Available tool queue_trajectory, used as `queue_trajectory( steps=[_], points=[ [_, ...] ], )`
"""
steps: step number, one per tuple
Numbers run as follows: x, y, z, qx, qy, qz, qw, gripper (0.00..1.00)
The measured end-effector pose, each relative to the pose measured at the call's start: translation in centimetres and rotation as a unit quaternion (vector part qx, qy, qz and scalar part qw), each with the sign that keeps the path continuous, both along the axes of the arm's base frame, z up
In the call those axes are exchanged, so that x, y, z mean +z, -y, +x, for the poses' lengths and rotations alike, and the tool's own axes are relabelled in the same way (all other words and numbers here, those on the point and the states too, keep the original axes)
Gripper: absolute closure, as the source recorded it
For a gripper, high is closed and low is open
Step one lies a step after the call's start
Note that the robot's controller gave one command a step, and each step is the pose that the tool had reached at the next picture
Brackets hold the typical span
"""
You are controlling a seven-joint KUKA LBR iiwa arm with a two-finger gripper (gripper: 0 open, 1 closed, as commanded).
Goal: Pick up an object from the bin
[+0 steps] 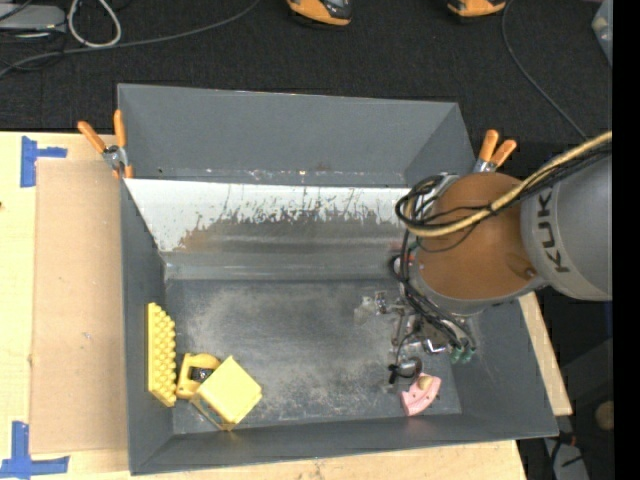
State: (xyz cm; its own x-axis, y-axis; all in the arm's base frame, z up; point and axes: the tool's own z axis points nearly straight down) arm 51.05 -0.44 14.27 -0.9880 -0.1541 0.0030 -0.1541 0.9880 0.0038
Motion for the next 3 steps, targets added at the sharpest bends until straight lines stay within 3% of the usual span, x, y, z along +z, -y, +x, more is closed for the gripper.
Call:
queue_trajectory(
  steps=[1,2,3],
  points=[
    [2.4,1.7,-0.1,0.054,-0.0007,0.001,0.9985,0.0],
    [4.2,-1.8,-0.1,0.033,-0.0004,0.0,0.9995,0.0],
    [5.9,-1.6,-1.8,0.097,-0.0013,0.0,0.9953,0.0]
  ],
)
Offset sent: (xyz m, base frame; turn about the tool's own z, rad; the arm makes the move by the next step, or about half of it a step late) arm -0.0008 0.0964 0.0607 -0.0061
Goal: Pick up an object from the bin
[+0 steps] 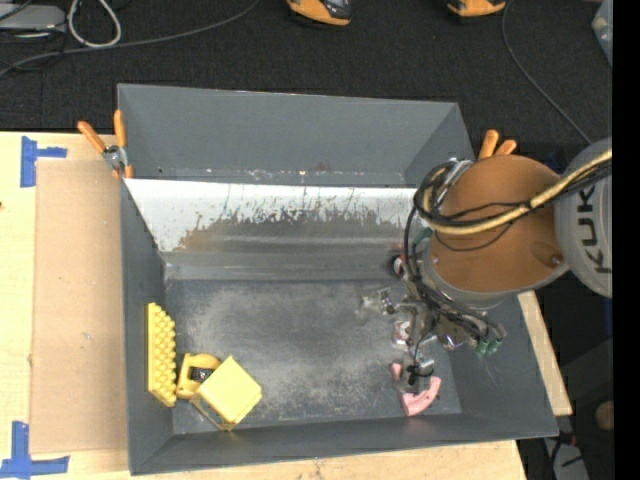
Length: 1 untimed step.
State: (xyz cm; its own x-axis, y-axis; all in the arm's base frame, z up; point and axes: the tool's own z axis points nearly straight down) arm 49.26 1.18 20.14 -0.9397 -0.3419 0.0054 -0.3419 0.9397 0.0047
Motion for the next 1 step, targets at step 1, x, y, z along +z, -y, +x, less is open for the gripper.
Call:
queue_trajectory(
  steps=[1],
  points=[
    [2.83,-5.08,1.37,-0.018,0.0005,0.001,0.9998,0.0]
  ],
)
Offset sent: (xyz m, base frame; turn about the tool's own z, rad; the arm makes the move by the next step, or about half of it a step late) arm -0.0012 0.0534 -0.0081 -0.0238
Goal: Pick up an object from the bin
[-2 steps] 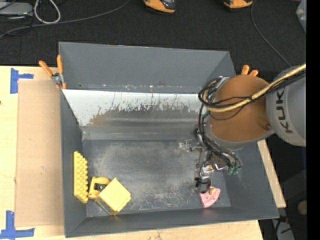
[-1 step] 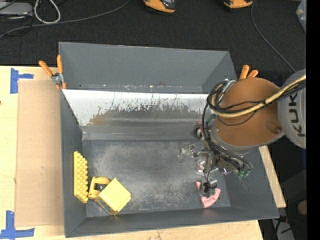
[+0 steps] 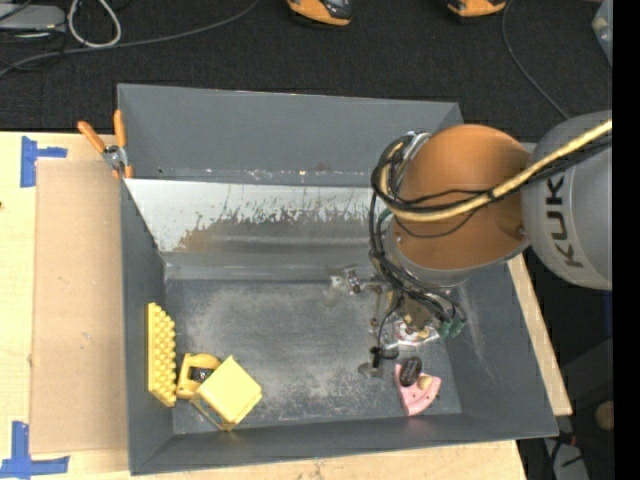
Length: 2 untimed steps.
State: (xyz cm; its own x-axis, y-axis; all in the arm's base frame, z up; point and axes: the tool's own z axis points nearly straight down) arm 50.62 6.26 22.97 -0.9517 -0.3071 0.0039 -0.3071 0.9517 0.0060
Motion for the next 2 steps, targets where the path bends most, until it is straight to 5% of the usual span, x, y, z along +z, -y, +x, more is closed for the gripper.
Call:
queue_trajectory(
  steps=[1,2],
  points=[
    [-2.5,-1.4,-1.0,0.022,-0.0008,-0.001,0.9997,0.0],
    [-1.9,-5.6,0.4,0.006,0.0024,0.0,1.0,0.0]
  ],
)
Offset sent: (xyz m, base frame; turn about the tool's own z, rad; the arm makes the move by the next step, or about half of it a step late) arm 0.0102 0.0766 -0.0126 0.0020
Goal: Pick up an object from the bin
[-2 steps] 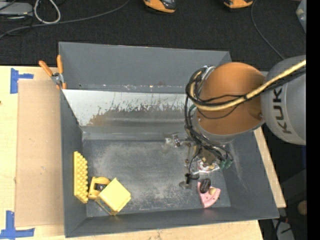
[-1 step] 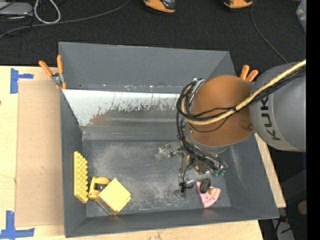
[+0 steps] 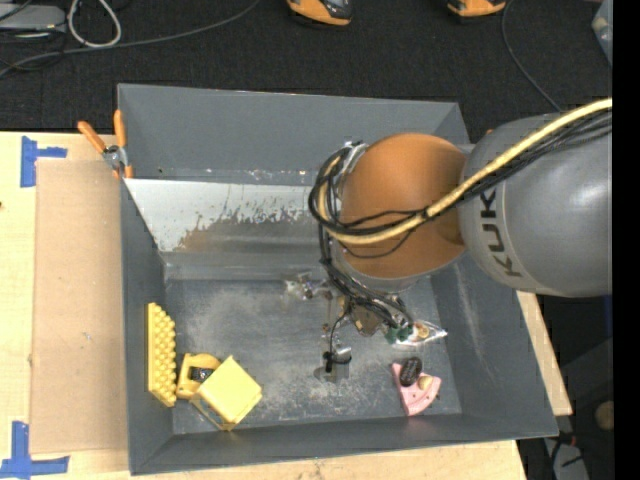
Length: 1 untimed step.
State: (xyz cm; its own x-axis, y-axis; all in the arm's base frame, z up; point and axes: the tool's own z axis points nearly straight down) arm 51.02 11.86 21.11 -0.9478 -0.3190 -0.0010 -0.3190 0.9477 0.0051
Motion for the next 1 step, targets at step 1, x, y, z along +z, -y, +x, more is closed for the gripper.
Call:
queue_trajectory(
  steps=[1],
  points=[
    [-0.36,-1.07,-3.08,0.005,-0.0063,-0.003,1.0,0.0]
  ],
)
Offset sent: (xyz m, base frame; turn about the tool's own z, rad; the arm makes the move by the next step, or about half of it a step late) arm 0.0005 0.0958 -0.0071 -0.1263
